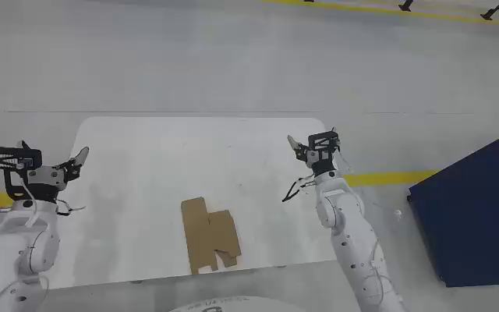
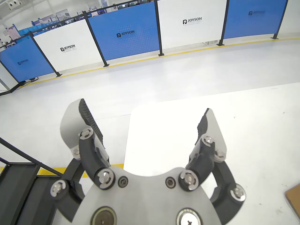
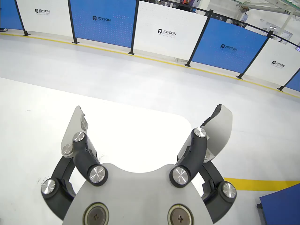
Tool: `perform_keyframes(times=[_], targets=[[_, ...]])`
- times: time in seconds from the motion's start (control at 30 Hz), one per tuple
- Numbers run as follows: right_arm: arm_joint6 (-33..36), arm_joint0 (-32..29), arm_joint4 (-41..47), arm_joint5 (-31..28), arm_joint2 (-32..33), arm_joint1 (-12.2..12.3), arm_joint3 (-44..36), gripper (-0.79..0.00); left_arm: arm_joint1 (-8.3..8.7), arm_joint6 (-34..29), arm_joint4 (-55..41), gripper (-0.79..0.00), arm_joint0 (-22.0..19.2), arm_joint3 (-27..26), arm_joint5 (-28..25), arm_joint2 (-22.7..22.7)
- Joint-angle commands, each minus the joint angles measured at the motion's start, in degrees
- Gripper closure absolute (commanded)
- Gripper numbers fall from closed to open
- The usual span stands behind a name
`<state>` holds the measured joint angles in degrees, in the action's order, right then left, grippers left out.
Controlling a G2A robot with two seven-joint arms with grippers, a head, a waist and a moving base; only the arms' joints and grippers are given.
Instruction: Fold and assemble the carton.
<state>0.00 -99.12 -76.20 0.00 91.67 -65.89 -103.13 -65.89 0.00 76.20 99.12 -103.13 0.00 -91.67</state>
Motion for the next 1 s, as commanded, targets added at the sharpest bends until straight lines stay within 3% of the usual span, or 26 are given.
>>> perform_keyframes(times=[0.0, 0.23, 0.43, 0.5, 0.73, 0.8, 0.97], targets=[[0.0, 0.0, 0.0, 0.0, 0.0, 0.0, 0.0, -0.784, 0.0, 0.0, 0.0, -0.785, 0.0, 0.0, 0.0, 0.0], [0.0, 0.0, 0.0, 0.0, 0.0, 0.0, 0.0, -0.785, -0.01, -0.39, 3.53, -0.785, -1.37, -0.27, -1.1, 1.82], [0.0, 0.0, 0.0, 0.0, 0.0, 0.0, 0.0, -0.785, 0.08, -3.75, 17.8, -0.785, -5.66, 0.05, -12.28, 12.54], [0.0, 0.0, 0.0, 0.0, 0.0, 0.0, 0.0, -0.785, 0.04, -3.85, 17.26, -0.785, -6.35, 0.54, -14.75, 13.64], [0.0, 0.0, 0.0, 0.0, 0.0, 0.0, 0.0, -0.785, 0.04, -3.85, 17.26, -0.785, -6.35, 0.54, -14.75, 13.64], [0.0, 0.0, 0.0, 0.0, 0.0, 0.0, 0.0, -0.785, 0.15, -5.12, 22.68, -0.785, -6.16, 0.64, -13.87, 14.64], [0.0, 0.0, 0.0, 0.0, 0.0, 0.0, 0.0, -0.785, -0.3, -5.0, 23.87, -0.785, -11.17, 2.46, -25.26, 22.46]])
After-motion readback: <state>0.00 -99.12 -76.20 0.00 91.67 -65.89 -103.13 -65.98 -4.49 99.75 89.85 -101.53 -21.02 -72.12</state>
